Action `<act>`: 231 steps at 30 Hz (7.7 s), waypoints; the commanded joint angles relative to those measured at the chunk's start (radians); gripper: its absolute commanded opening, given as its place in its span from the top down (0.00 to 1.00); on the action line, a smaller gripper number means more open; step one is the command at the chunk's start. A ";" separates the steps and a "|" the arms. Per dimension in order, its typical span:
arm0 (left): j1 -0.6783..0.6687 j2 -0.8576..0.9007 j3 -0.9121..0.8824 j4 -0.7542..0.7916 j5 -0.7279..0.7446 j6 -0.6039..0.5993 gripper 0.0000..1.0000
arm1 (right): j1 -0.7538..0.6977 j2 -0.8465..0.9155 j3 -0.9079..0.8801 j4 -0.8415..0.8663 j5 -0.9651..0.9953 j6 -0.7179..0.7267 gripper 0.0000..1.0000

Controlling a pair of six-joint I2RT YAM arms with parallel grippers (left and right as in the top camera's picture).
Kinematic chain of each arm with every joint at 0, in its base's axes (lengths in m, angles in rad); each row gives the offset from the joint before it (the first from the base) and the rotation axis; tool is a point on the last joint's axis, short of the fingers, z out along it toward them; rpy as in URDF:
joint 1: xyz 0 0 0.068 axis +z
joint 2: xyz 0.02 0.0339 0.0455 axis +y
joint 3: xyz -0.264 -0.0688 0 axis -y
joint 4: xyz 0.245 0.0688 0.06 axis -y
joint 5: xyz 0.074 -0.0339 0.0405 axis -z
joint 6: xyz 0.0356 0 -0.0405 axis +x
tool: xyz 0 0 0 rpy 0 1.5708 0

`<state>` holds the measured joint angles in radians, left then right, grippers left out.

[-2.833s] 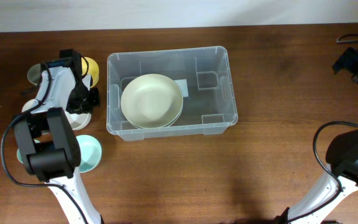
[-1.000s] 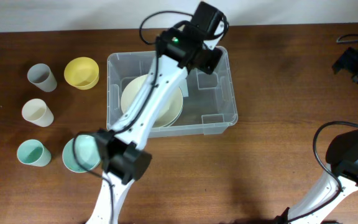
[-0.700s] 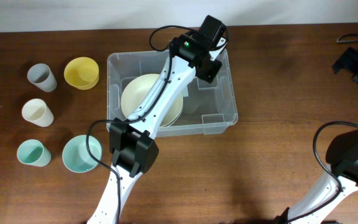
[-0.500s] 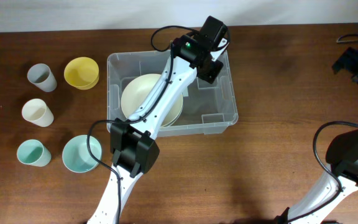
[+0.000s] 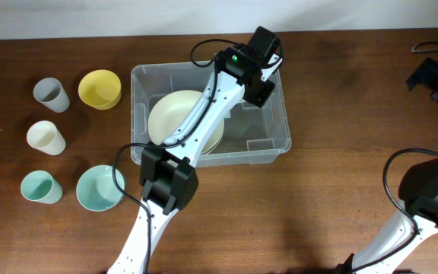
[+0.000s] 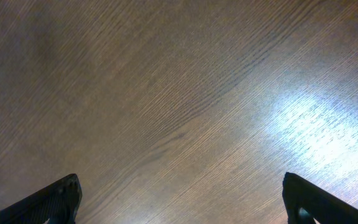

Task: Pack container
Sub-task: 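Lower the white bowl into the bin's right side and release, then move the left gripper back to the yellow bowl and grasp its rim, then lift the yellow bowl and carry it right into the bin, then place the yellow bowl onto the white bowl and open the left gripper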

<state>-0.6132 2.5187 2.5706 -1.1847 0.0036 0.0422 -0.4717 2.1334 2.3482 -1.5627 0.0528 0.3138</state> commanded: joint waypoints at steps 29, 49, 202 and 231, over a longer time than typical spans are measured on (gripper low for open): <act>0.010 0.069 0.125 -0.025 -0.055 0.042 0.51 | -0.006 0.003 -0.004 0.000 0.011 0.000 0.01; 0.520 -0.026 0.522 -0.418 -0.105 -0.222 0.01 | -0.006 0.003 -0.004 0.000 0.011 0.000 0.01; 0.039 -0.026 0.027 -0.064 0.132 0.132 0.99 | -0.006 0.003 -0.004 0.000 0.011 0.000 0.01; 0.014 -0.026 -0.052 0.003 0.119 0.132 0.45 | -0.006 0.003 -0.004 0.000 0.011 0.000 0.01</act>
<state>-0.5976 2.5225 2.5244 -1.1835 0.1238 0.1699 -0.4717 2.1334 2.3482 -1.5627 0.0528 0.3141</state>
